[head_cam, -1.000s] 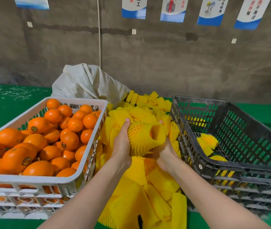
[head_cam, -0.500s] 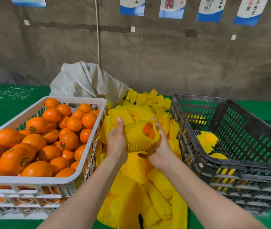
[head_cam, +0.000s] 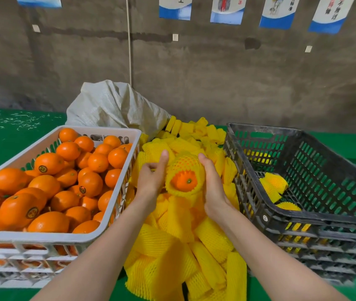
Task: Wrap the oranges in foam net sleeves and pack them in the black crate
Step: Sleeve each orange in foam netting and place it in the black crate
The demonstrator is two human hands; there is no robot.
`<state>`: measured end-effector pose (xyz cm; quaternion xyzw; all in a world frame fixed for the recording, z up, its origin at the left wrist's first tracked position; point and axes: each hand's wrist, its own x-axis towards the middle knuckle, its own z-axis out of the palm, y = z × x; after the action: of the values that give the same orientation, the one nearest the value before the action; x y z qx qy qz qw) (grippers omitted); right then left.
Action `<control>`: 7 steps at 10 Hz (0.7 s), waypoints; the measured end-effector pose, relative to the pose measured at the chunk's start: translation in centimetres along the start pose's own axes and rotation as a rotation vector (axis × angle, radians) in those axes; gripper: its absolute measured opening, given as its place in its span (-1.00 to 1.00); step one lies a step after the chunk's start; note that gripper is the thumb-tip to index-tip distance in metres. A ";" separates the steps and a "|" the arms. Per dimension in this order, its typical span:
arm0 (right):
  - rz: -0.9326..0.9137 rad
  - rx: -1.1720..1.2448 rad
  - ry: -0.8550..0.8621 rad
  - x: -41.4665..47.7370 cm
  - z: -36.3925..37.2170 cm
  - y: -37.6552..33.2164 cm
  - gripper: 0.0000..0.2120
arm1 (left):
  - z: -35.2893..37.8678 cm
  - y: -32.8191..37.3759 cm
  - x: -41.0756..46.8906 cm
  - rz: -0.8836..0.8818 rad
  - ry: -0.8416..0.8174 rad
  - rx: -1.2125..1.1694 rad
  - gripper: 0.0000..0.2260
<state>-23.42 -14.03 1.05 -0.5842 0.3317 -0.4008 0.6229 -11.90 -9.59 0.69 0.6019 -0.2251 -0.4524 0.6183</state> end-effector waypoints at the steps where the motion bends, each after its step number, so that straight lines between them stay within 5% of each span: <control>1: -0.155 -0.163 -0.026 0.7 -1.1 0.1 -0.74 | -0.1 1.0 -0.1 -0.162 -0.178 -0.085 -0.41; 2: -0.262 -0.305 -0.150 0.7 -1.8 0.3 -0.78 | -0.1 0.8 0.1 -0.129 -0.301 -0.061 -0.52; 4: -0.339 -0.327 -0.237 0.5 -3.7 0.2 -0.40 | 0.1 0.2 0.0 -0.081 -0.270 0.035 -0.38; 5: -0.437 -0.498 -0.317 0.1 -4.0 0.6 -0.41 | 0.9 0.6 -0.4 0.005 -0.229 0.140 -0.35; 6: -0.455 -0.524 -0.224 0.3 -4.0 0.4 -0.42 | 2.7 0.8 -0.5 0.131 -0.230 0.236 -0.36; 7: -0.412 -0.368 -0.085 1.1 -5.0 -1.0 -0.44 | 5.5 1.7 -0.7 0.107 -0.302 0.084 -0.46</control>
<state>-27.46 -17.33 1.60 -0.7590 0.2465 -0.4271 0.4251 -16.27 -12.19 3.41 0.5395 -0.3658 -0.4945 0.5750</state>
